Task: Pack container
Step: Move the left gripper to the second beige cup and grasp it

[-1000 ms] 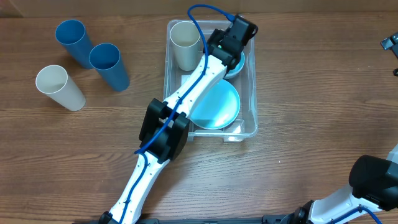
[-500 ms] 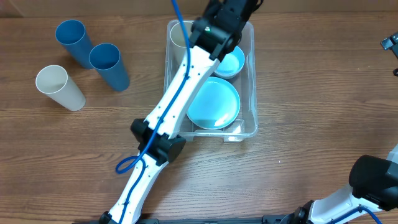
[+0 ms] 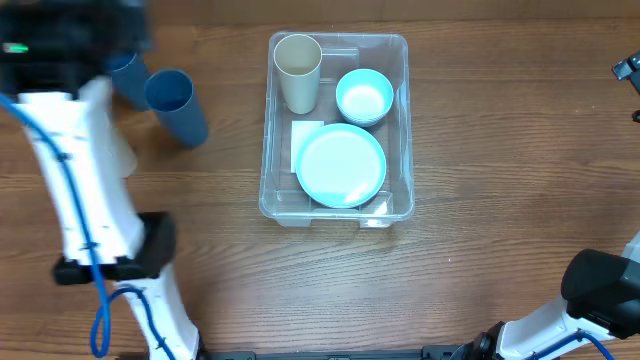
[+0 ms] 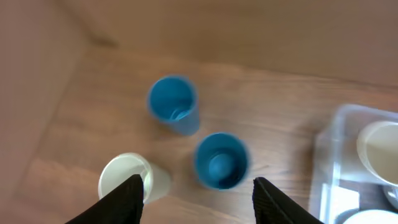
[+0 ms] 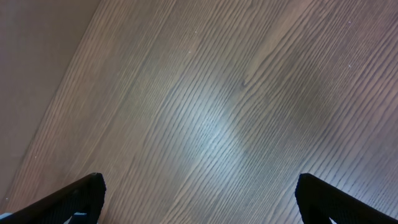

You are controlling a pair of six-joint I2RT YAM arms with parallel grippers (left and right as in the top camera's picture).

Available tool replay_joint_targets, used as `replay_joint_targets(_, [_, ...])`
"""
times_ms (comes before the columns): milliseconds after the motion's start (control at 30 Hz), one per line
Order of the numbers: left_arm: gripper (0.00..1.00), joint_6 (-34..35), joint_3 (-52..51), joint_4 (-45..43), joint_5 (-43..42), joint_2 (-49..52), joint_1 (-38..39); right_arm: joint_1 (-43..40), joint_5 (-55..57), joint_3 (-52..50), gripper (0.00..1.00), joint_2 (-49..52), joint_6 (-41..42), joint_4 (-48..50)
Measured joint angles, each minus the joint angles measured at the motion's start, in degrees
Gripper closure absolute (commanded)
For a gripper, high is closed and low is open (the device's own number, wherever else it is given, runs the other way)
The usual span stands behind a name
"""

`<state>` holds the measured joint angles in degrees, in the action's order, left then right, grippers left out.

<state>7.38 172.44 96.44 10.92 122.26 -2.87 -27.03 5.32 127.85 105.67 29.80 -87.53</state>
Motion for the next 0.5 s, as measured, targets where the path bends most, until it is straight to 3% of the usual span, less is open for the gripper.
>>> replay_joint_targets(200, [0.43, 0.02, -10.16, 0.11, -10.36, 0.0, -12.92, 0.0, 0.02, 0.02, 0.0, 0.0, -0.04, 0.0])
replay_joint_targets(500, [0.42, 0.0, -31.91, 0.24, -10.58, 0.02, -13.73, 0.02, 0.02, 0.02, 0.0, 0.0, -0.02, -0.02])
